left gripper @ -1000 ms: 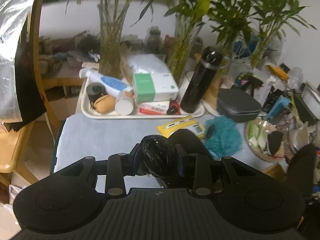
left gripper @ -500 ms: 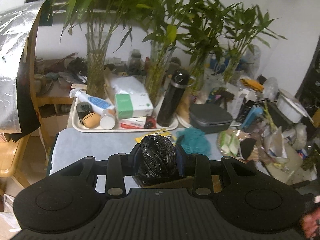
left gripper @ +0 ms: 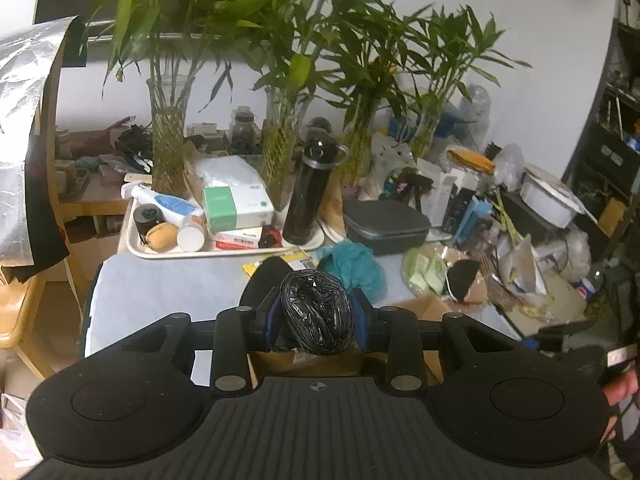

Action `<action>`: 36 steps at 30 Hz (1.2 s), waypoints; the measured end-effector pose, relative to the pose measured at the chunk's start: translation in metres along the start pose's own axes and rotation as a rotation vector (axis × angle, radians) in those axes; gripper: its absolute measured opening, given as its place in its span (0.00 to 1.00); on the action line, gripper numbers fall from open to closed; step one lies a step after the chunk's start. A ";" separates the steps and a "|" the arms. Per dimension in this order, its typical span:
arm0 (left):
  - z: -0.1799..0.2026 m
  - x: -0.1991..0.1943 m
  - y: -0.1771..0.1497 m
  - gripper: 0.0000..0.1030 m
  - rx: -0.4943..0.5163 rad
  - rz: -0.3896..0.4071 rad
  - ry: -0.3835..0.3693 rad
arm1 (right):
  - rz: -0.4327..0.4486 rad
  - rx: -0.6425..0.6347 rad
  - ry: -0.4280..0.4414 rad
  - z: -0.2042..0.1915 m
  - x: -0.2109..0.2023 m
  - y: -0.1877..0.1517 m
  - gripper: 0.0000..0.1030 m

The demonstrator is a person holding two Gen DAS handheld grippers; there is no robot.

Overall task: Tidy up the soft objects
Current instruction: 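Lift the black bag and sponge and carry both over the box, then open the left gripper over the box while the right releases the sponge inside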

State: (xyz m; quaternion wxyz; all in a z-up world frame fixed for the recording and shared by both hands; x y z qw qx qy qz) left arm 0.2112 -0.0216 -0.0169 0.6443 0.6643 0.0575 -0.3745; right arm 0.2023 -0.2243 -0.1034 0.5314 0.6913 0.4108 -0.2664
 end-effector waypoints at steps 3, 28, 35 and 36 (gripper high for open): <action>0.005 0.003 -0.010 0.34 0.015 -0.016 0.001 | 0.010 0.017 0.006 0.005 -0.003 -0.003 0.95; 0.055 0.043 -0.099 0.63 0.510 -0.155 0.095 | 0.021 -0.001 0.001 0.018 -0.015 -0.017 0.96; 0.042 0.033 -0.097 0.63 0.342 -0.144 0.055 | 0.027 -0.005 0.008 0.018 -0.013 -0.017 0.96; 0.040 0.031 -0.095 0.63 0.320 -0.142 0.052 | 0.029 -0.006 0.008 0.017 -0.013 -0.017 0.96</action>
Point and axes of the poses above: each gripper's, at about its wrist camera, not at the fingertips, and x roughly the way its jaws point, z to its right, y to its top, the point moved 9 cm from there along x, roughly the way its jaws point, and after that the axes turned 7 degrees about x, right-handed, at the moved point
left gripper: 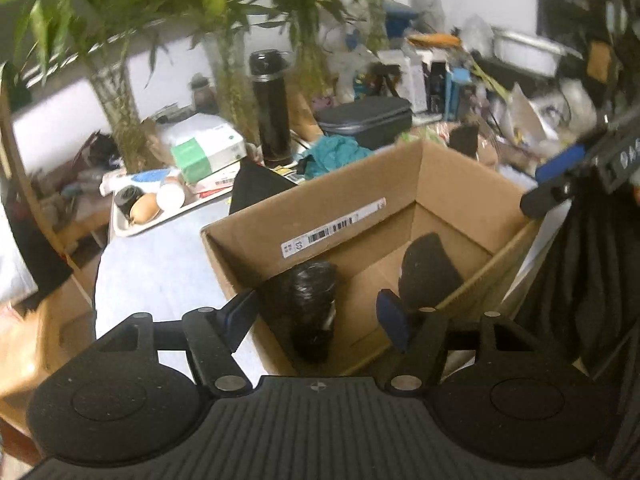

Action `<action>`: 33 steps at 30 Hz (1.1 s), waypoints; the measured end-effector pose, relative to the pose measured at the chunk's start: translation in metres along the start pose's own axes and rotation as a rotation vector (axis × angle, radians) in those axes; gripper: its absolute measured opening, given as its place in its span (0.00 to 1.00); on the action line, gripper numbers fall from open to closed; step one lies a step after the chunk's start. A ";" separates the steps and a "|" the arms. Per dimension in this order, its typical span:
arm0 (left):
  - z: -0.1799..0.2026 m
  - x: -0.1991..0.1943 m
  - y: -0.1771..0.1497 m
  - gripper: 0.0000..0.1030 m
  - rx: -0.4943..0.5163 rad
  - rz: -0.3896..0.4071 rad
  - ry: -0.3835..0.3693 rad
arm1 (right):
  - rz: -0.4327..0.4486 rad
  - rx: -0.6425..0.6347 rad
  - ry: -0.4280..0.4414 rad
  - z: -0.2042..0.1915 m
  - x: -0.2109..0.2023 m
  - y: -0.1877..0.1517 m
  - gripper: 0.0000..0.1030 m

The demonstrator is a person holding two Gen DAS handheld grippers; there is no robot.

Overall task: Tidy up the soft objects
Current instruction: 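Open the left gripper over the box while the right releases the sponge inside, then grasp the black fabric piece beside the box with the left gripper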

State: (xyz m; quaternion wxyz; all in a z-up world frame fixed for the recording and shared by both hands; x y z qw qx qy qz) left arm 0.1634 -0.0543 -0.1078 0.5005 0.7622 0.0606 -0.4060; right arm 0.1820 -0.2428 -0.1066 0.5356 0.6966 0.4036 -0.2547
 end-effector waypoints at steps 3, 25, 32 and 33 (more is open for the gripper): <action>-0.010 -0.005 -0.001 0.63 -0.077 0.007 -0.018 | 0.009 -0.005 0.004 -0.002 0.000 0.001 0.96; -0.050 0.009 -0.018 0.63 -0.305 0.010 -0.051 | 0.082 -0.027 0.006 -0.007 0.012 0.020 1.00; -0.057 0.014 -0.014 0.63 -0.333 0.022 -0.063 | 0.081 -0.033 0.010 -0.003 0.020 0.028 1.00; -0.059 0.015 -0.013 0.63 -0.334 0.024 -0.065 | 0.081 -0.034 0.011 -0.002 0.022 0.029 1.00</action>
Point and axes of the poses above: each gripper's, at about its wrist camera, not at the fingertips, and x roughly the way its jaws point, z to its right, y to its top, the point moved 9 cm from there along x, roughly the way its jaws point, and after that the axes turned 7 degrees about x, right-handed, at the moved point
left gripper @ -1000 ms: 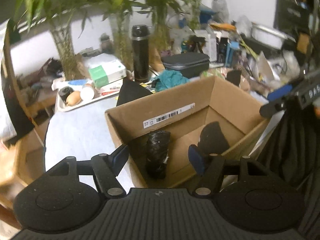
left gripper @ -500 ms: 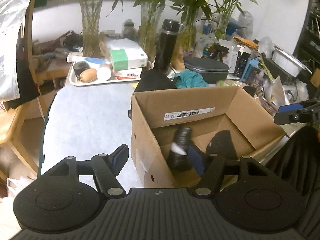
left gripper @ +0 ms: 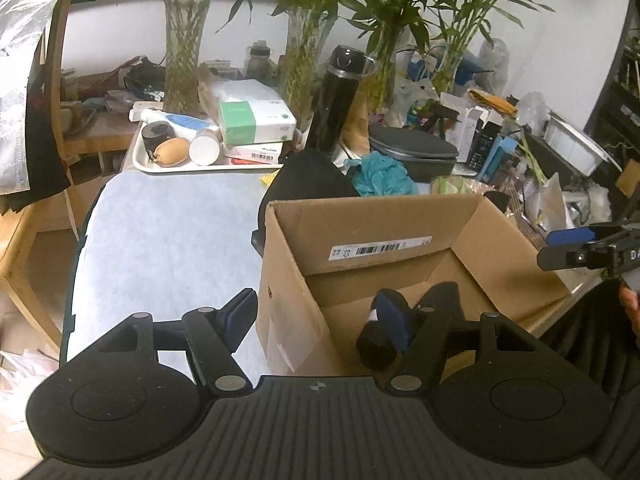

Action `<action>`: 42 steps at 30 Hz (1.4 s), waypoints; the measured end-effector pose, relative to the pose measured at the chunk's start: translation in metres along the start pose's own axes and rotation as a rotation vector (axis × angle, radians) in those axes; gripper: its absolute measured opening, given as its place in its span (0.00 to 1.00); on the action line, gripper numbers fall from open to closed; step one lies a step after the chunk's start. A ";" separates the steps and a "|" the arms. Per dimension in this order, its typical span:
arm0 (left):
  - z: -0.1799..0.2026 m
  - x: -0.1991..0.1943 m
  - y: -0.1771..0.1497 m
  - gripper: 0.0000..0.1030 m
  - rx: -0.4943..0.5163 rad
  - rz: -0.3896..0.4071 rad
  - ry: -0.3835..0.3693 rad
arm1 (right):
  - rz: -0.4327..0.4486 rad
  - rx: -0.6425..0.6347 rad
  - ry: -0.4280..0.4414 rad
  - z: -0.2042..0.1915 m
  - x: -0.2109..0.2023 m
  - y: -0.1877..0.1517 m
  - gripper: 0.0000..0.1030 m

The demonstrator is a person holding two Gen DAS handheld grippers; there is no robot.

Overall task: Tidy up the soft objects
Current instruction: 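Grasp the black fabric piece beside the box with the left gripper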

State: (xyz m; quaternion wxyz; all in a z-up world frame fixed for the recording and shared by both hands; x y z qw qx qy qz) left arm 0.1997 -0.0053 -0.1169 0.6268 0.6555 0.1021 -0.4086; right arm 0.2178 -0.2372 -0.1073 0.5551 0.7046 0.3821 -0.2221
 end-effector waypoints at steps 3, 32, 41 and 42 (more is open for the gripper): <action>-0.004 0.004 0.004 0.63 -0.004 0.002 0.005 | 0.000 -0.002 0.002 0.003 0.005 0.004 1.00; -0.044 0.055 0.050 0.63 -0.101 0.018 0.011 | 0.036 -0.011 -0.001 0.036 0.057 0.048 1.00; -0.050 0.071 0.060 0.63 -0.117 -0.006 -0.026 | 0.051 0.025 -0.006 0.048 0.072 0.055 1.00; -0.050 0.072 0.062 0.63 -0.117 -0.009 -0.030 | 0.052 0.035 -0.005 0.050 0.073 0.055 1.00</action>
Point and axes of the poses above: each gripper's, at about its wrist camera, not at the fingertips, and x roughly the way its jaws point, z to its right, y to its top, the point moved 9 cm from there along x, roughly the way its jaws point, and after that the axes turned 7 degrees about x, right-handed, at the moved point
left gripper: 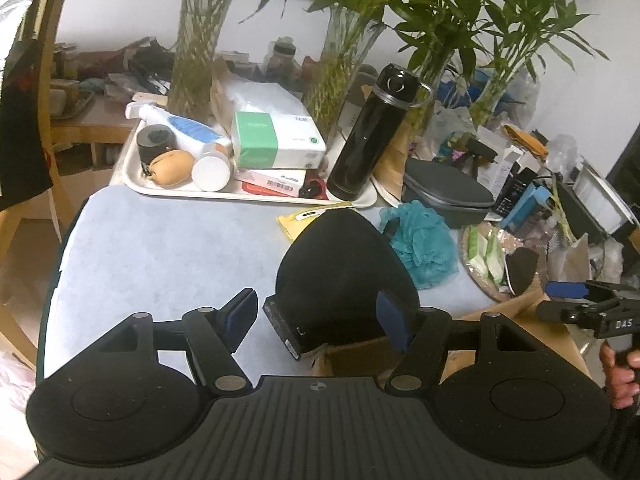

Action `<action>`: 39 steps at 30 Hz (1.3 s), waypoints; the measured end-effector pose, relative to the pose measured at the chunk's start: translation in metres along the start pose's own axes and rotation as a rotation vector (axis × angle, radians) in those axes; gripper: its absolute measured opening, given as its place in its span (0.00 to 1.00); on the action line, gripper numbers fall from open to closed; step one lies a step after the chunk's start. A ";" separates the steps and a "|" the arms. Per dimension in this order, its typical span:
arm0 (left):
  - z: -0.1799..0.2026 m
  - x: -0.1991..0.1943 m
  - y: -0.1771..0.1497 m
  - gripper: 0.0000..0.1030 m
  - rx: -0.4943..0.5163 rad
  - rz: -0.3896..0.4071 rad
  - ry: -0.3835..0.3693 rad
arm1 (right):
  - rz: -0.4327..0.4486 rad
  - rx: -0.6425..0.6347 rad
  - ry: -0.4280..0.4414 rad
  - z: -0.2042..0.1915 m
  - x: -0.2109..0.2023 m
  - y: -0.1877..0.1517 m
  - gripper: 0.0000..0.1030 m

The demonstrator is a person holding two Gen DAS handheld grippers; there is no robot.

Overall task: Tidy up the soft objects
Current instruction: 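Grasp the black fabric piece beside the box with the left gripper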

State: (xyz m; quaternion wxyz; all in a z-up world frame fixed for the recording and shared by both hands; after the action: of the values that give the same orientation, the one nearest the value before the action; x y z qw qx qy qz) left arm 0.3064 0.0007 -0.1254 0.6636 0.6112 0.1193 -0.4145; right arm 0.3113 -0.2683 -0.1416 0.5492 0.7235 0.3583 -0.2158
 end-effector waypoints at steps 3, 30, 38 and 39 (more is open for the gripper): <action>-0.001 0.005 0.008 0.63 0.001 -0.023 -0.014 | 0.003 0.013 0.002 0.002 0.002 0.001 1.00; 0.027 0.119 0.050 0.76 -0.052 -0.523 0.069 | 0.022 0.045 0.008 0.006 -0.001 0.003 1.00; 0.018 0.134 0.037 0.34 -0.008 -0.616 0.147 | 0.024 0.083 0.007 0.015 -0.003 0.005 1.00; 0.017 0.133 0.037 0.28 0.004 -0.611 0.153 | 0.026 0.089 0.007 0.015 -0.004 0.005 1.00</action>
State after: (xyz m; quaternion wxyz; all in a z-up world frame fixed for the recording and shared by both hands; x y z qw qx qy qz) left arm 0.4099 -0.0716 -0.1836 0.4963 0.5777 0.3462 -0.5478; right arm 0.3140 -0.2846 -0.1406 0.5181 0.7524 0.3411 -0.2217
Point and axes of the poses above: each gripper's, at about its wrist camera, not at the fingertips, and x roughly the way its jaws point, z to its right, y to its top, the point moved 9 cm from there along x, roughly the way its jaws point, and after that the axes turned 7 degrees about x, right-handed, at the moved point
